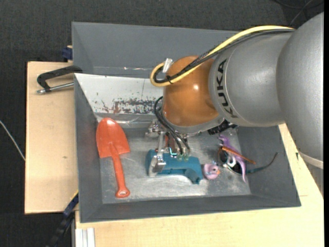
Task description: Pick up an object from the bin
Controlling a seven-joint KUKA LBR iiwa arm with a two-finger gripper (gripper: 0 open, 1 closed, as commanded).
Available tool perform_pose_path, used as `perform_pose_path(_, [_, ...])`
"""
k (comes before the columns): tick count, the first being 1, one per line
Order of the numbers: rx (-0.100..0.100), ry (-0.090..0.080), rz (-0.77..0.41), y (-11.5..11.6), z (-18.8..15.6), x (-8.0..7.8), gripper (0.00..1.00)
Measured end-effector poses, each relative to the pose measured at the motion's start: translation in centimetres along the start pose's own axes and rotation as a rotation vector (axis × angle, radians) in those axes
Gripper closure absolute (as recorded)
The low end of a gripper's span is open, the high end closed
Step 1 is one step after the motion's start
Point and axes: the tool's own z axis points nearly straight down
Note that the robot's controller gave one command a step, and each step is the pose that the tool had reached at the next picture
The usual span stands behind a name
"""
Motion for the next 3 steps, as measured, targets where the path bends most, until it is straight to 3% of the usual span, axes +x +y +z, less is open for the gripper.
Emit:
perform_pose_path(1, [-0.001,-0.008,0.001,0.0,-0.4,-0.2,0.00])
perform_pose_path(2, [-0.005,-0.008,0.006,-4.1,2.0,-2.2,0.00])
perform_pose_path(3, [0.001,-0.018,-0.086,-4.7,5.7,-0.4,1.00])
